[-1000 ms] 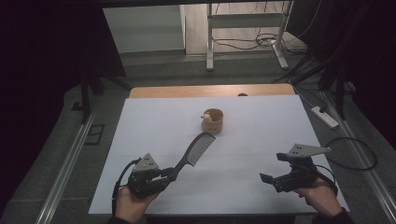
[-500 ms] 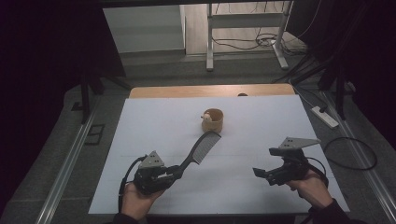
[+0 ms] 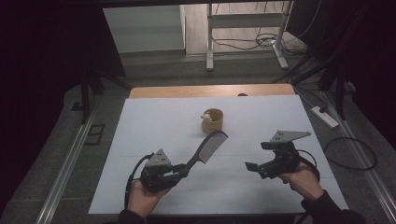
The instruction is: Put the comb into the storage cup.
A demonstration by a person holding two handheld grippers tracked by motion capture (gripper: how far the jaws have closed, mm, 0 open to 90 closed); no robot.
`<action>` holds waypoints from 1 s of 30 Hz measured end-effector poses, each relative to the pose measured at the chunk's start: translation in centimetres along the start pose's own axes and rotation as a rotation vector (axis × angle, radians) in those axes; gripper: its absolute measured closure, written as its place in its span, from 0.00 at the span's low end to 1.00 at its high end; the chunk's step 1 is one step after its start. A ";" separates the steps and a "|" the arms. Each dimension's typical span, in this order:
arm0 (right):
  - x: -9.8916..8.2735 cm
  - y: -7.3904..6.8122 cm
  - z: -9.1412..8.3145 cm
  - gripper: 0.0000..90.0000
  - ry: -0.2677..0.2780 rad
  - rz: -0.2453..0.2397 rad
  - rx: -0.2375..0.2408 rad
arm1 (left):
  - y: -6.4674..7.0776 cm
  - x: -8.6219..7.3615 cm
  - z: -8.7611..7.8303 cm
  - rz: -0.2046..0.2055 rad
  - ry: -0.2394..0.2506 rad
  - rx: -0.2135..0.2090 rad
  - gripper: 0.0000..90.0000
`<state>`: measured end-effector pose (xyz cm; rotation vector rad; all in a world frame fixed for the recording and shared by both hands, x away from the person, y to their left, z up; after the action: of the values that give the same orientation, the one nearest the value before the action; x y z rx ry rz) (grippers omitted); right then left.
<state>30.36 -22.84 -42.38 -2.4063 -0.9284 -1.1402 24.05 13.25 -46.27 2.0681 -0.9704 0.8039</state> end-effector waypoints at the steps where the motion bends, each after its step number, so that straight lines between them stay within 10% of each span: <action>1: 0.1 0.0 0.1 0.00 -0.002 0.006 0.004 | 0.0 0.1 0.1 -0.001 0.001 -0.004 0.80; 30: 4.0 -0.5 2.6 0.00 -0.036 0.096 0.060 | 0.3 1.2 2.5 0.047 -0.011 -0.028 0.80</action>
<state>33.34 -19.41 -40.93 -2.4024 -0.8363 -1.0240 25.05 10.65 -46.68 2.0345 -1.0340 0.7997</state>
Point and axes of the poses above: each handheld gripper's, and its own axes: z roughly forward along the jaws, x roughly out of its top, y roughly to its right, the point moved 1 cm from there along z, roughly forward along the jaws, and after that the axes turned 13 degrees about -x, right-handed, at the moved point
